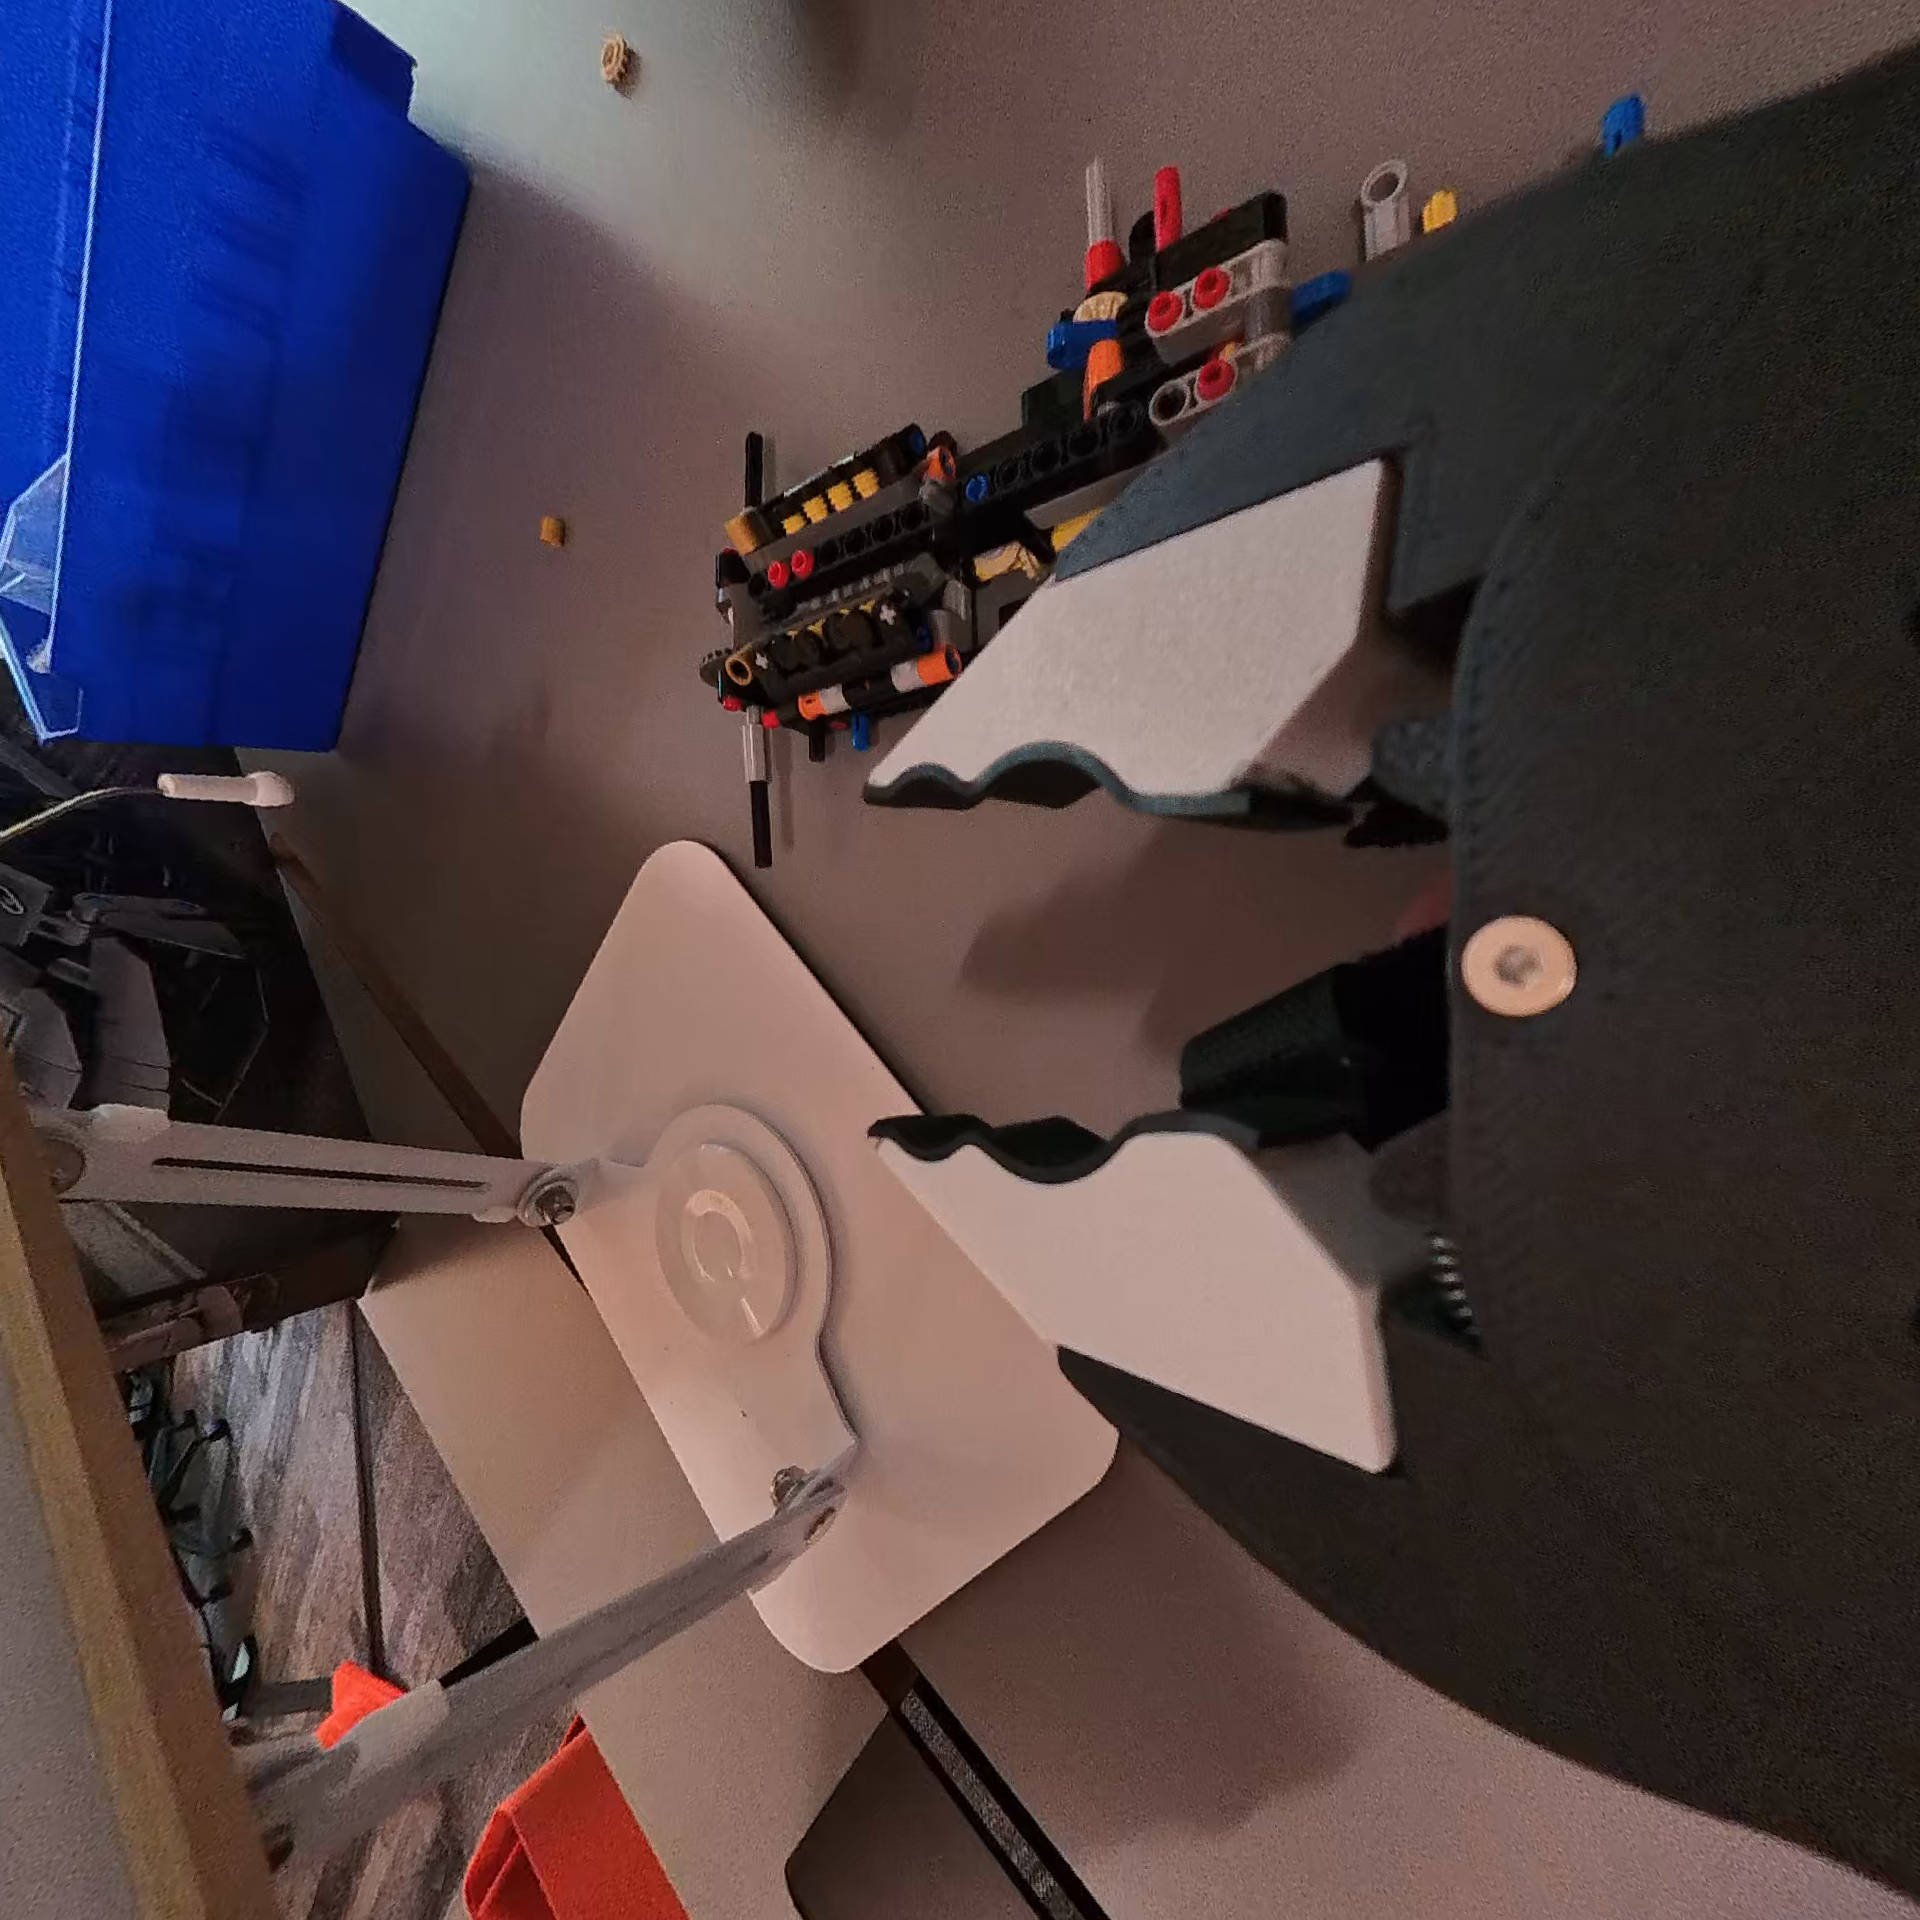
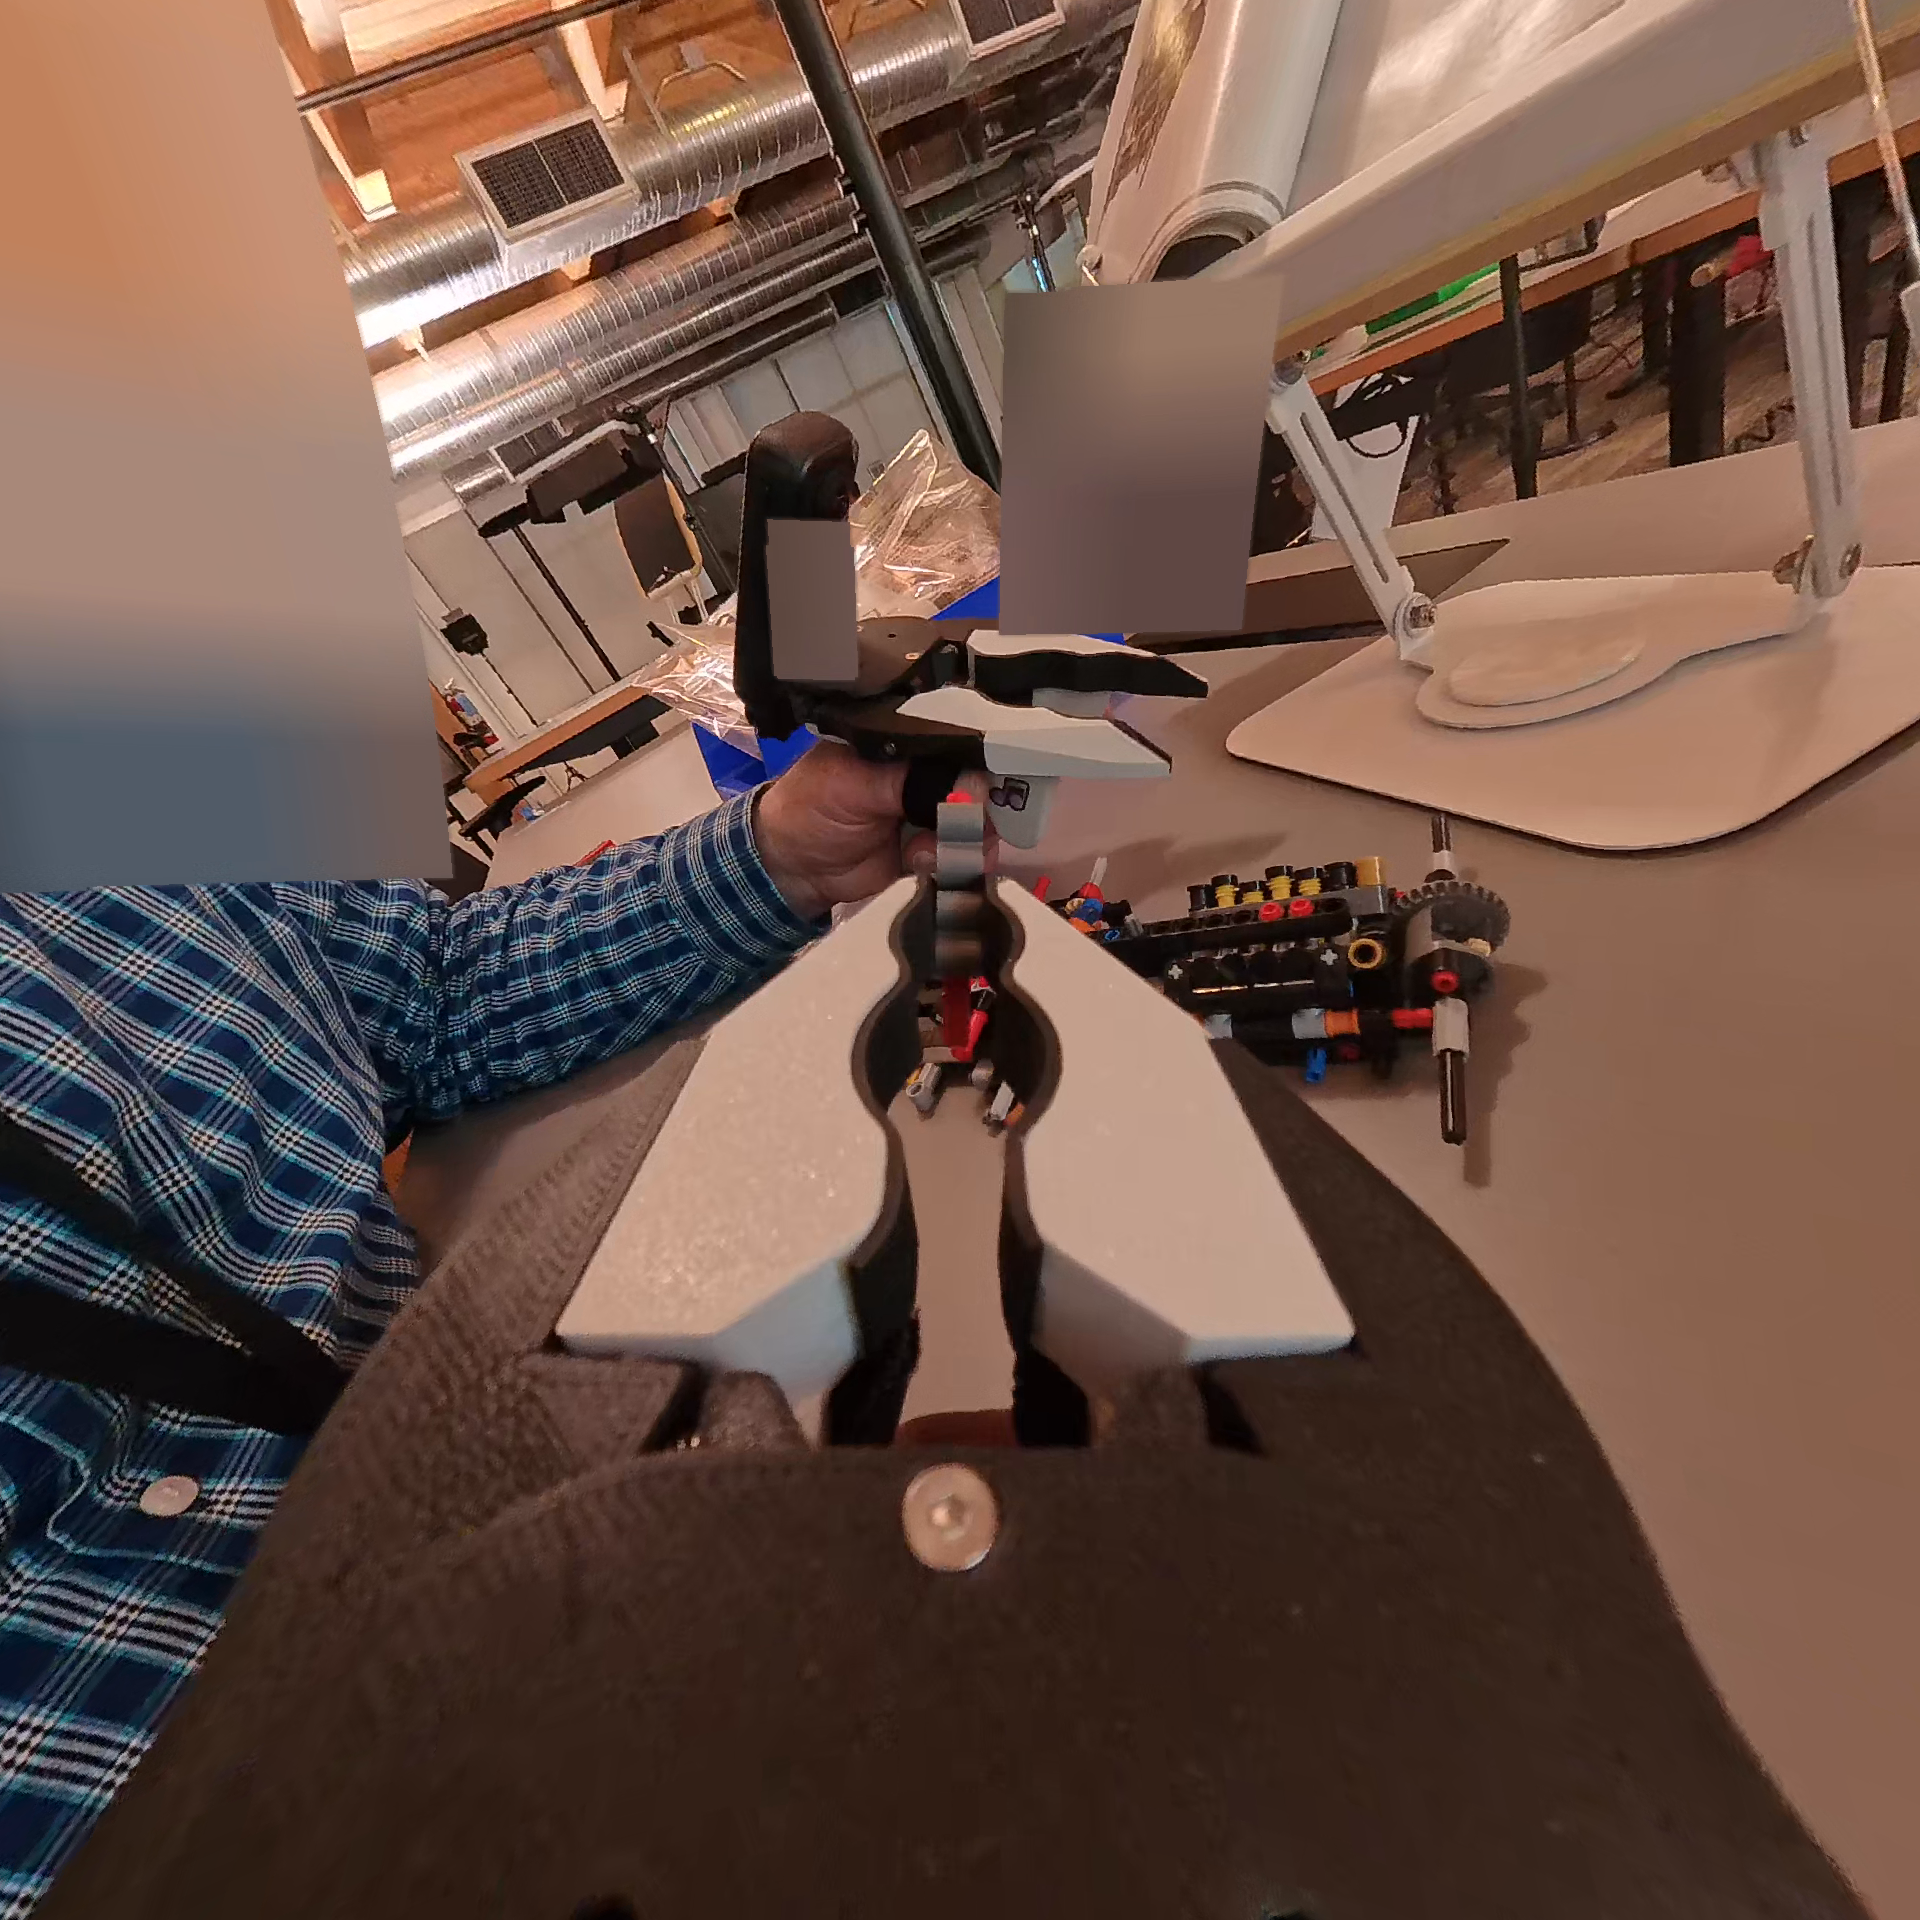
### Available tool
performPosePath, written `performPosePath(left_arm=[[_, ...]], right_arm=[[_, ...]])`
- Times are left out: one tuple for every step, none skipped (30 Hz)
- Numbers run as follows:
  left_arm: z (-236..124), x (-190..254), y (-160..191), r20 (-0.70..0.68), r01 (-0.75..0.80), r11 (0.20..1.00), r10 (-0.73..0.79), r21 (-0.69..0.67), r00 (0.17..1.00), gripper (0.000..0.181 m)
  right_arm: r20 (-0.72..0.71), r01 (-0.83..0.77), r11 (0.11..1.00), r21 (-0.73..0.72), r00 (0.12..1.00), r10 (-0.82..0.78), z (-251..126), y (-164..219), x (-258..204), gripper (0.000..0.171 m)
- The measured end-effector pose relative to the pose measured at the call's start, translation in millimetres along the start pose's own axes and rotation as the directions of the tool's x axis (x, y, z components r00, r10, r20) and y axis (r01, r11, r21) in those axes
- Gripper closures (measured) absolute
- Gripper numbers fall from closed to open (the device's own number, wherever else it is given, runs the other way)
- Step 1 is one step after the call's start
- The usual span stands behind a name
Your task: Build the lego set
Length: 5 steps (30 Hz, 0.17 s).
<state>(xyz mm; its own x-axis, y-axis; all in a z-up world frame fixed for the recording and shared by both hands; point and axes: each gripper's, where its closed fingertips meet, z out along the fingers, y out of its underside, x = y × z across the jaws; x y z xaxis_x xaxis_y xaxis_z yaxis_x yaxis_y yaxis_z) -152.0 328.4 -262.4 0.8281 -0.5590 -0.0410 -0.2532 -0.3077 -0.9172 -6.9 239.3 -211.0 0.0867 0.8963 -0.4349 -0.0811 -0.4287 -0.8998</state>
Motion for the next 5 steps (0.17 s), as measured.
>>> performPosePath(left_arm=[[0.3,1.0,0.3,-0.003,-0.005,1.0,0.005,-0.003,1.0,0.122],[0.7,2.2,1.0,-0.006,-0.013,1.0,0.013,-0.008,1.0,0.121],[1.5,3.8,2.0,-0.01,-0.024,1.0,0.024,-0.016,1.0,0.121],[2.3,5.3,3.1,-0.012,-0.035,0.999,0.035,-0.024,0.999,0.121],[3.0,6.4,4.1,-0.012,-0.046,0.998,0.046,-0.031,0.999,0.121]], right_arm=[[-0.004,0.0,1.0,-0.004,1.0,0.0,0.6,0.4,0.6,0.167],[-0.006,-0.002,1.0,-0.008,1.0,0.002,1.1,1.0,1.0,0.167],[-0.008,-0.003,1.0,-0.012,1.0,0.003,1.5,1.5,1.4,0.167],[-0.01,-0.005,1.0,-0.015,1.0,0.005,1.9,1.9,2.0,0.167],[-0.011,-0.007,1.0,-0.018,1.0,0.007,2.2,2.2,2.3,0.167]])
